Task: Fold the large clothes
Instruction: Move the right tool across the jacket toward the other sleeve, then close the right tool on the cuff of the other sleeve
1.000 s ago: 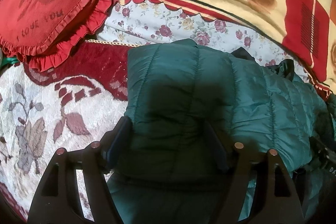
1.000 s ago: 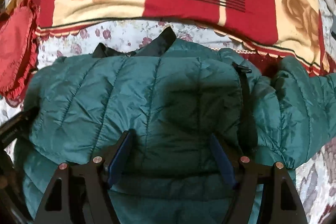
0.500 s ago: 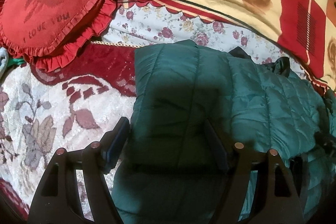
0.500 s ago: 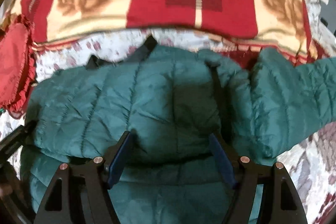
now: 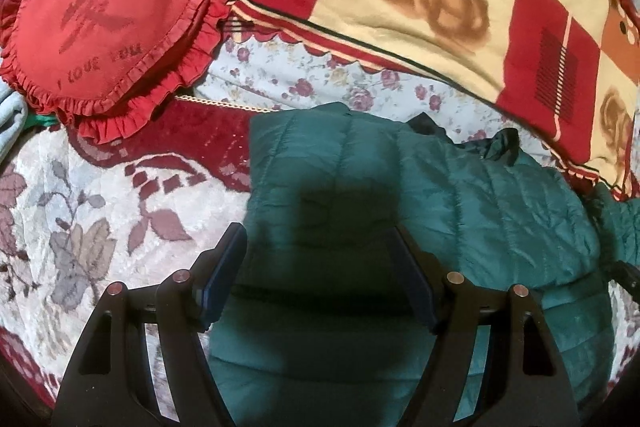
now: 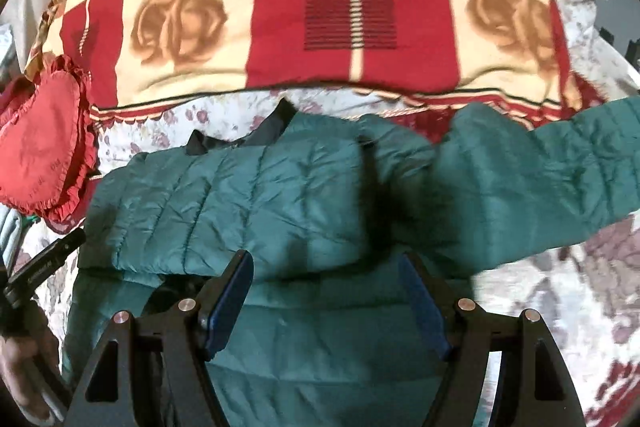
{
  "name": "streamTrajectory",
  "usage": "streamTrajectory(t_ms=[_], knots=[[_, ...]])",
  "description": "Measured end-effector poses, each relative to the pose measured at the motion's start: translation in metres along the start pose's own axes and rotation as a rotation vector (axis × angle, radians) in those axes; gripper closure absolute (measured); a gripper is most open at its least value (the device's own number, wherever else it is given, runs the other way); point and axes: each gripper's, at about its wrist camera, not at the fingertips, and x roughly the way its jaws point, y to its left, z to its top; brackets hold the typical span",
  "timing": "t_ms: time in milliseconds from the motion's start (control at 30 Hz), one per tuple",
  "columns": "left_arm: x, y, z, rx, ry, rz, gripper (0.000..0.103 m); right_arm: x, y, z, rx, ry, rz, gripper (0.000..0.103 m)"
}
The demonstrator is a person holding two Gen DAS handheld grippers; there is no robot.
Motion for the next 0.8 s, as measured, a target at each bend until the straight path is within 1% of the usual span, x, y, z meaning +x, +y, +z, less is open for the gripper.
streamTrajectory(t_ms=[100,233,267,300,533,633,800], knots=[[0.005,-0.011,-0.001,0.01,0.017,-0.019,0.029,-0.008,-0.017,0.001,0.018,-0.006,-0.025,0.03],[0.022,-0.025,-0.009,0.058,0.075,0.025,0.029,-0.015,-0.045,0.002,0.068,-0.018,-0.049,0.03],[0.028,-0.027,-0.012,0.068,0.098,0.029,0.029,-0.017,-0.053,0.003,0.075,-0.022,-0.063,0.03],[0.031,-0.027,-0.014,0.073,0.103,0.031,0.029,-0.019,-0.061,0.003,0.083,-0.022,-0.077,0.03],[0.017,-0.019,-0.013,0.051,0.082,0.008,0.029,-0.035,-0.113,0.005,0.14,-0.039,-0.142,0.03],[0.007,-0.019,-0.013,0.063,0.056,0.01,0.029,-0.045,-0.135,0.004,0.166,-0.05,-0.172,0.025],[-0.002,-0.018,-0.013,0.052,0.044,-0.013,0.029,-0.06,-0.171,0.001,0.21,-0.074,-0.223,0.025]])
